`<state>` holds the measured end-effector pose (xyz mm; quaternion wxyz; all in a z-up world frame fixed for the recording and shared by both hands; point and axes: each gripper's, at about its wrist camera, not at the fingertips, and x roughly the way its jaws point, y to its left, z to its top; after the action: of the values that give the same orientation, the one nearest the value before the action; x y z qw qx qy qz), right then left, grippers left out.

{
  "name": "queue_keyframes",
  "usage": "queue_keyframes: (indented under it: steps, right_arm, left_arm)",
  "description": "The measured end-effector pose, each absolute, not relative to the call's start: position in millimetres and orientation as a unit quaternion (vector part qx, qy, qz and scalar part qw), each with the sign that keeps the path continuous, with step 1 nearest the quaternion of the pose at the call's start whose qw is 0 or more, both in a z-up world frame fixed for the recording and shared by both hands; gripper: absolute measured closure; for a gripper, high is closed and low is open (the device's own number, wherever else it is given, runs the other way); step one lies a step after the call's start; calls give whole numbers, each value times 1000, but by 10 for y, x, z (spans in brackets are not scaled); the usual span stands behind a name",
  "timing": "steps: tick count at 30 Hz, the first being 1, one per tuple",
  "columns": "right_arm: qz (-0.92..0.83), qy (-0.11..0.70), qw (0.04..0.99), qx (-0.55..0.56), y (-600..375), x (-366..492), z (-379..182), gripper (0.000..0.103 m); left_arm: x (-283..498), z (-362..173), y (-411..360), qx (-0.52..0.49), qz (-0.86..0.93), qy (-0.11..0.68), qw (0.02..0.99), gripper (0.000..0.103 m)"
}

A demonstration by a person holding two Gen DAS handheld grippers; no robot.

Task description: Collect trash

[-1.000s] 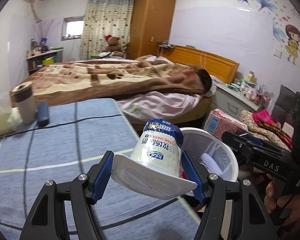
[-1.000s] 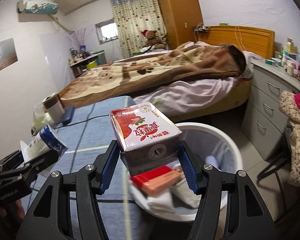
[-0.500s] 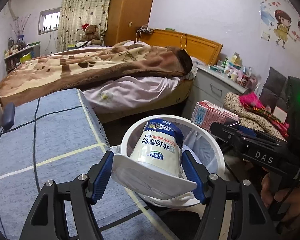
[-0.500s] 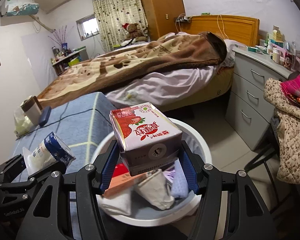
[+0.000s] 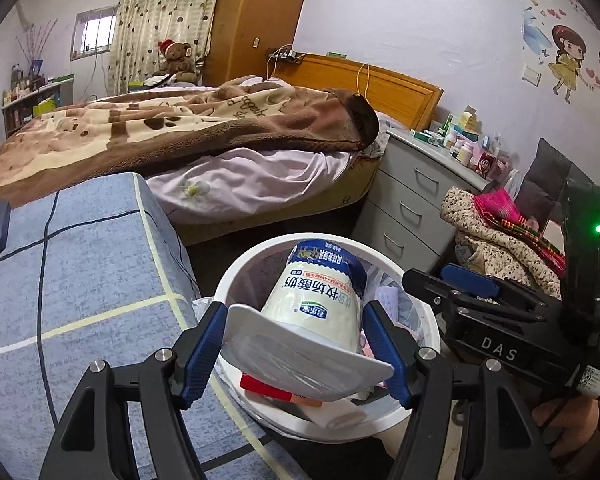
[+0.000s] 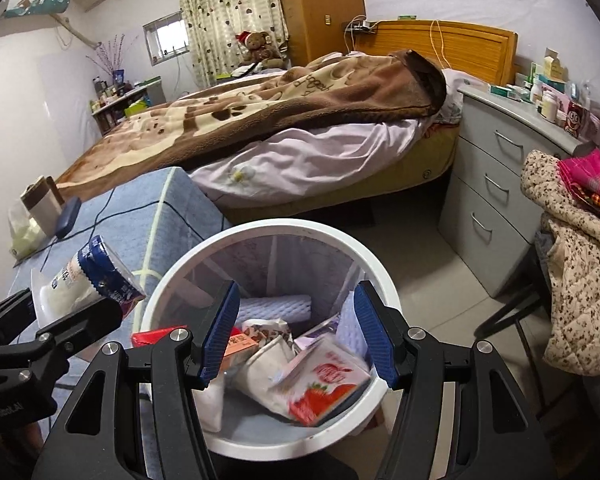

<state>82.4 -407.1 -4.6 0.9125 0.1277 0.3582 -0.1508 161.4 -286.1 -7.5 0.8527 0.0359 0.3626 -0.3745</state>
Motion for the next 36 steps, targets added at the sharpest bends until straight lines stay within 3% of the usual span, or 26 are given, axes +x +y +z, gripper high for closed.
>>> queue_keyframes:
  steps: [6,16,36]
  right_arm:
    - [-169,340,916,132,-4096,737,30,42]
    - [-170,314,924,137,-4067,606,140,41]
    - [-101,269,951,112,-3445,306,184,41]
  left_arm:
    - [1604,-20,-2888,35,-381,351,855,28]
    - [1469,94,-2810,35,-373,341,862,28]
    - [797,230,-1875,39,-254,297,920,28]
